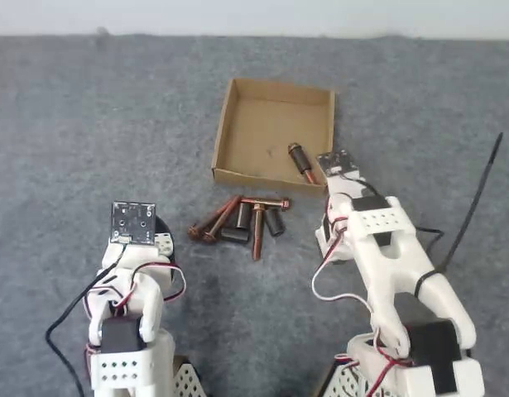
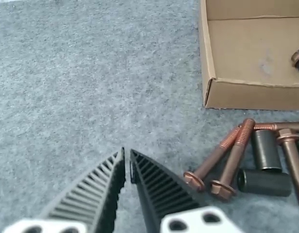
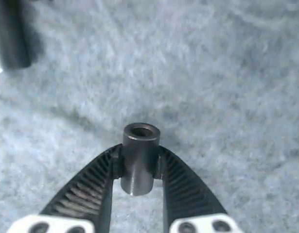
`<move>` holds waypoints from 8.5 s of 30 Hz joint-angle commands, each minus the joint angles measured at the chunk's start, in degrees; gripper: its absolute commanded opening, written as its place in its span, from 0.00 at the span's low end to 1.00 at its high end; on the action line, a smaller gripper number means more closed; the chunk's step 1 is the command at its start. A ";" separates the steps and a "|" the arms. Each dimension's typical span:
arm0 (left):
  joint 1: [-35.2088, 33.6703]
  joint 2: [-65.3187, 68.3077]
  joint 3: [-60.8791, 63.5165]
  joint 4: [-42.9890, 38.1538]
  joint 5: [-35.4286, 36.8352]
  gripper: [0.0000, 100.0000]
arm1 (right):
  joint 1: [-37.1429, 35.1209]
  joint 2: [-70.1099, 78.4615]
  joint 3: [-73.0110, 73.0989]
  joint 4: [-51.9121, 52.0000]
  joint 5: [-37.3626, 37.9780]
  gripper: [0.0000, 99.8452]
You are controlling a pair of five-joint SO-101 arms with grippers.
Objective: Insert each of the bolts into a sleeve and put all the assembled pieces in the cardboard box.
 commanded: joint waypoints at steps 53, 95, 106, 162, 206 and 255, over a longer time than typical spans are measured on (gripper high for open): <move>32.70 93.71 -55.34 -3.78 18.29 0.14 | 21.14 2.95 -5.01 -5.67 0.79 0.01; 34.73 121.05 -80.22 12.48 15.65 0.01 | 21.14 2.95 -4.92 -5.58 0.88 0.01; 35.34 98.90 -63.52 5.54 11.16 0.01 | 21.14 2.95 -4.92 -5.67 0.88 0.01; -8.79 19.43 -2.42 -13.80 11.16 0.01 | 20.18 2.95 -5.10 -41.01 0.97 0.01; -8.53 3.78 -0.40 -3.69 10.99 0.01 | -8.75 28.26 28.66 -153.98 0.62 0.01; 9.85 3.78 -1.27 -53.01 11.34 0.01 | -24.40 26.95 44.92 -151.34 -6.42 0.01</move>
